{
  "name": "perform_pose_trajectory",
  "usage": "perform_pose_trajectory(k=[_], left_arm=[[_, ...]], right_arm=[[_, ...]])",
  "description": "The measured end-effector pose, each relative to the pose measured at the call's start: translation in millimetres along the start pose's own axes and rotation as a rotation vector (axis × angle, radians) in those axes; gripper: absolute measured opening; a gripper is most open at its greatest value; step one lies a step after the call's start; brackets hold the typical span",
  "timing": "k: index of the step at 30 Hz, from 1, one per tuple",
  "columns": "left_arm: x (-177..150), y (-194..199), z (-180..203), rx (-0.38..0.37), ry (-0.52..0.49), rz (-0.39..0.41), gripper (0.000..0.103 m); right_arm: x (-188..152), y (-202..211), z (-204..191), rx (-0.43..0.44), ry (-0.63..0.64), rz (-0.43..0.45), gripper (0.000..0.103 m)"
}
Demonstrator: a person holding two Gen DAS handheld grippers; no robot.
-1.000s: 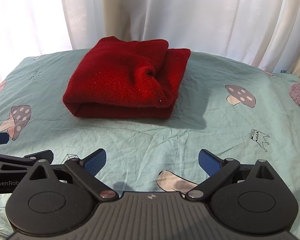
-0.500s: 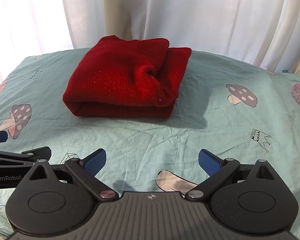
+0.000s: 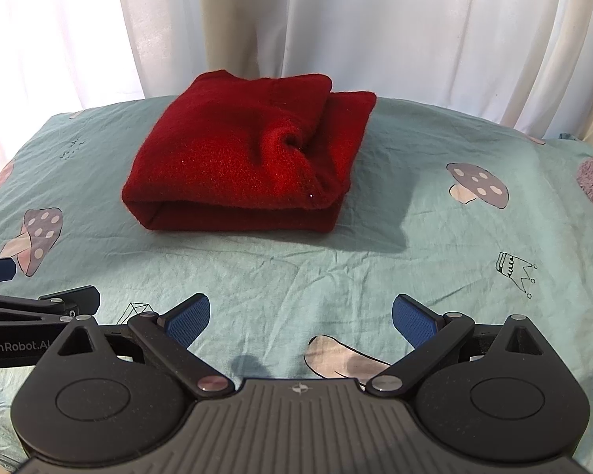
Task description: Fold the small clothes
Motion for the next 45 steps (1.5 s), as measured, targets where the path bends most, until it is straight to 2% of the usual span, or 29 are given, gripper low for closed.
perform_pose_trajectory(k=[45], left_arm=[[9.8,-2.4,4.9,0.002,-0.029,0.04,0.103]], right_arm=[[-1.3,-4.0,2.3,-0.013,-0.006,-0.001,0.099]])
Point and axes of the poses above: each gripper's, at about its wrist camera, not at the fingertips, and y roughly against the way its jaws point, z to its right, x to its top, the point moved 5 cm from there along -y, roughly the way its jaws point, and after that the axes turned 13 degrees about z, right-handed, at the moved point
